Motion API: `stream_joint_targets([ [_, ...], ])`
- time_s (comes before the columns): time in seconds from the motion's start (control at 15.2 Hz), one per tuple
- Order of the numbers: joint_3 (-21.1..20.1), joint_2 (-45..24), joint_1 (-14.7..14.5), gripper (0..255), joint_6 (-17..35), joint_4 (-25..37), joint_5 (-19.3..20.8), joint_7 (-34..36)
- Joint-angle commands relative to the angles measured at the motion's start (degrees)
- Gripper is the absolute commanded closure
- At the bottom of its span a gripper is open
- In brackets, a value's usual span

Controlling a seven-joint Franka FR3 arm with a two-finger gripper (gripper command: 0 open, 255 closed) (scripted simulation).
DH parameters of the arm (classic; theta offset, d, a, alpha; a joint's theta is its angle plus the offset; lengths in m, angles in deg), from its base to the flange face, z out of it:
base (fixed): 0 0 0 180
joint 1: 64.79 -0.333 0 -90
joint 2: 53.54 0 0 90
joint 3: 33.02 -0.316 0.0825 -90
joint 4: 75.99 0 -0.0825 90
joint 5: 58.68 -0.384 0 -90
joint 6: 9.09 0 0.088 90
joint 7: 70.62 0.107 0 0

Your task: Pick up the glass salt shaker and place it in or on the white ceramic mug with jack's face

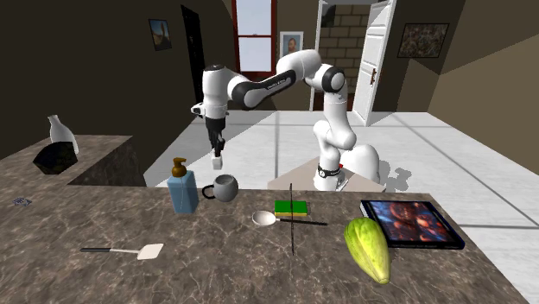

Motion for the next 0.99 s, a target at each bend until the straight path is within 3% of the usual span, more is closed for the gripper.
stream_joint_targets([
  [0.0, 0.0, -0.2, 0.0, 255, 1.7, -1.5, 0.0, 0.2],
  [0.66, 0.0, -1.3, 0.0, 255, 9.0, -7.8, 0.2, 0.8],
  [0.92, 0.0, -1.3, 0.0, 255, 9.0, -7.8, 0.2, 0.8],
])
